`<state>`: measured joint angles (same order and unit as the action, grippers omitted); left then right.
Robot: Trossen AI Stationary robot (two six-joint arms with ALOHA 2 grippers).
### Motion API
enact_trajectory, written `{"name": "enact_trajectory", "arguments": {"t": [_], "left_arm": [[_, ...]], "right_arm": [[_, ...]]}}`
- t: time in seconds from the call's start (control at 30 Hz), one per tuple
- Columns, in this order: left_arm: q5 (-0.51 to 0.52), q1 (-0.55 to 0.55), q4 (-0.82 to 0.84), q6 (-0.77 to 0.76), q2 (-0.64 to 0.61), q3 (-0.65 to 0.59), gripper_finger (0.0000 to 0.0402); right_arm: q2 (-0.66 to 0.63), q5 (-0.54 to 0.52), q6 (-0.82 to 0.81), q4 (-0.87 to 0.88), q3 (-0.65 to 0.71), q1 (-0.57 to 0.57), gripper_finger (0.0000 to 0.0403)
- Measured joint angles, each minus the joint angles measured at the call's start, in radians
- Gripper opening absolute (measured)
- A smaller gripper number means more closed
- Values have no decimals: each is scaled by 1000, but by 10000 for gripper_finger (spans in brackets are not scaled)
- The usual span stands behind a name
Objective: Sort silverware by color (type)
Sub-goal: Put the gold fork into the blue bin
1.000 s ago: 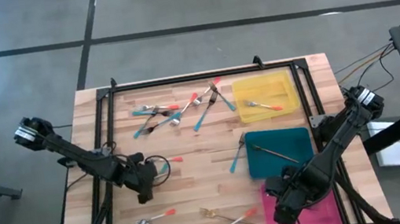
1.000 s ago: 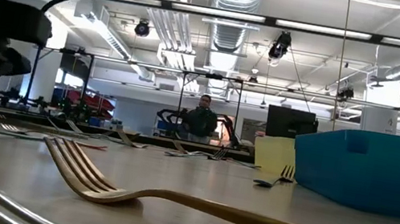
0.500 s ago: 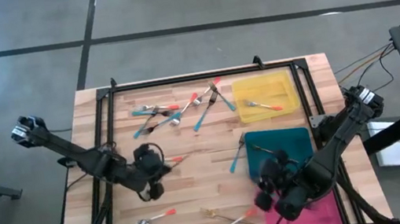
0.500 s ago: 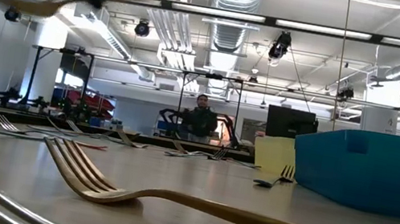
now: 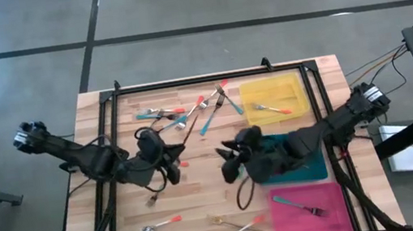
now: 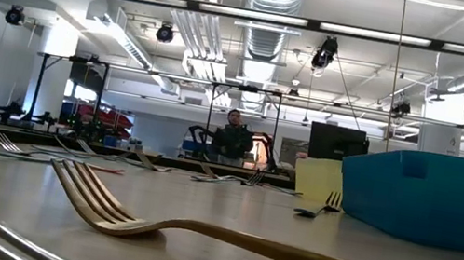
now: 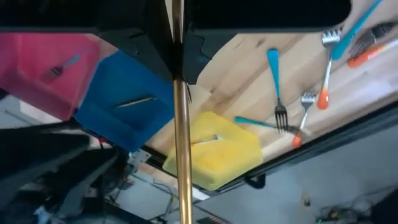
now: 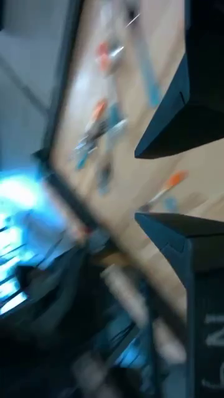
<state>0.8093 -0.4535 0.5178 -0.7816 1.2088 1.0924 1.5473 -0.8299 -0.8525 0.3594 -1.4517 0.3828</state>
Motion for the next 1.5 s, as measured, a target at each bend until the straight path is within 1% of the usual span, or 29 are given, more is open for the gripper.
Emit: {"name": "enact_trajectory", "arguments": {"t": [0.1, 0.13, 0.2, 0.33, 0.4, 0.6, 0.8, 0.97, 1.17, 1.27, 1.5], "left_arm": [[79, -3, -11, -87, 3, 1, 0], [116, -4, -35, -96, 2, -2, 0], [145, -4, -72, -88, 0, -7, 0], [123, -3, -150, -35, 17, -9, 0], [116, -3, -190, -18, 29, -9, 0], [115, -3, -216, -9, 48, -9, 0], [108, 5, -300, 59, 63, -10, 0], [106, 12, -307, 66, 63, -10, 0], [98, 14, -307, 66, 63, -10, 0], [90, 14, -307, 71, 63, -10, 1], [90, 14, -309, 69, 62, -10, 2]], "right_arm": [[-3, 0, 103, -168, 0, -35, 160], [-4, 1, 120, -203, 0, -46, 162], [-3, 29, 145, -264, 0, -69, 164], [14, 125, 158, -365, 0, -120, 161], [20, 147, 158, -380, 0, -141, 159], [26, 157, 156, -405, 0, -177, 152], [26, 160, 156, -423, 0, -196, 141], [26, 160, 156, -424, 0, -200, 116], [26, 165, 155, -427, 0, -206, 47], [26, 175, 147, -444, 0, -206, 22], [26, 205, 180, -477, 0, -210, 16]]}}
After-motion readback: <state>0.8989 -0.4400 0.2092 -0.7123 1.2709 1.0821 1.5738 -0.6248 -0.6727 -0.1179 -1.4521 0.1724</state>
